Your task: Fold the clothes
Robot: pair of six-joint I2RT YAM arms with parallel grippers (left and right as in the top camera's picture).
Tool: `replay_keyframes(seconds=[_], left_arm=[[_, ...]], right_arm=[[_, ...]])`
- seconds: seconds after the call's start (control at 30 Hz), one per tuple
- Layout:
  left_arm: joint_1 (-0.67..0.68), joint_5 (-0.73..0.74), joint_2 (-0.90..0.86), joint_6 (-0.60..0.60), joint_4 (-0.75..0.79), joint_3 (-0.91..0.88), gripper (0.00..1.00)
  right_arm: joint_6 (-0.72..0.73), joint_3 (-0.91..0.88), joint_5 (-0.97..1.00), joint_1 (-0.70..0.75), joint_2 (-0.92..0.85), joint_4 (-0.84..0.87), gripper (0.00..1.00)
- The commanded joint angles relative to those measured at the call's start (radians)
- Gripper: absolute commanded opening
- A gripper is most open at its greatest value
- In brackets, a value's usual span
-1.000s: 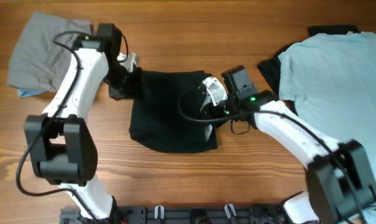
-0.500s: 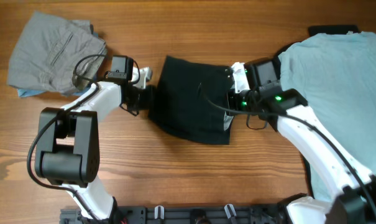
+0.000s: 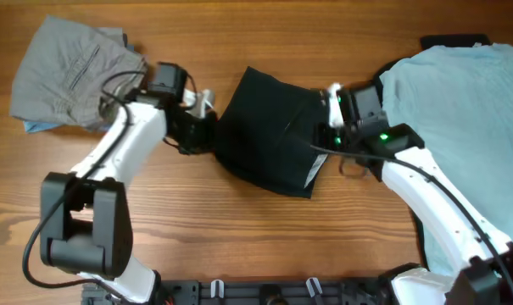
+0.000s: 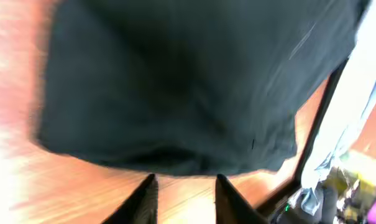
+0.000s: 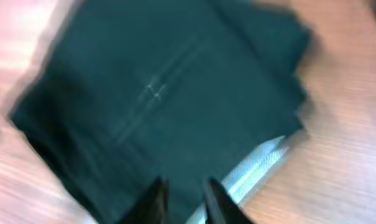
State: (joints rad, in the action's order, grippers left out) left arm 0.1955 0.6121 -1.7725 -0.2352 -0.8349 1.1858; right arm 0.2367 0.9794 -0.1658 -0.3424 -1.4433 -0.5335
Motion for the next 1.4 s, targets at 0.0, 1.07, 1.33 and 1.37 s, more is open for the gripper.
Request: replay_keyframes(seconds=[0.0,1.07,1.33,1.37], left_arm=[[0.087,0.012,0.007,-0.129,0.097,-0.126,0.24],[0.143,-0.150,-0.148,-0.712,0.783,-0.272,0.94],[0.227,-0.168,-0.223,-0.597,0.986,-0.272,0.18],[0.236,-0.168,-0.223,-0.517,0.980,-0.272,0.23]], right_arm=[[-0.026,0.010,-0.117,0.000,-0.132,0.066,0.07],[-0.053,0.010,-0.132,0.000,-0.436,0.051,0.04],[-0.053,0.010,-0.132,0.000,-0.436,0.043,0.04],[-0.053,0.010,-0.132,0.000,-0.436,0.042,0.04]])
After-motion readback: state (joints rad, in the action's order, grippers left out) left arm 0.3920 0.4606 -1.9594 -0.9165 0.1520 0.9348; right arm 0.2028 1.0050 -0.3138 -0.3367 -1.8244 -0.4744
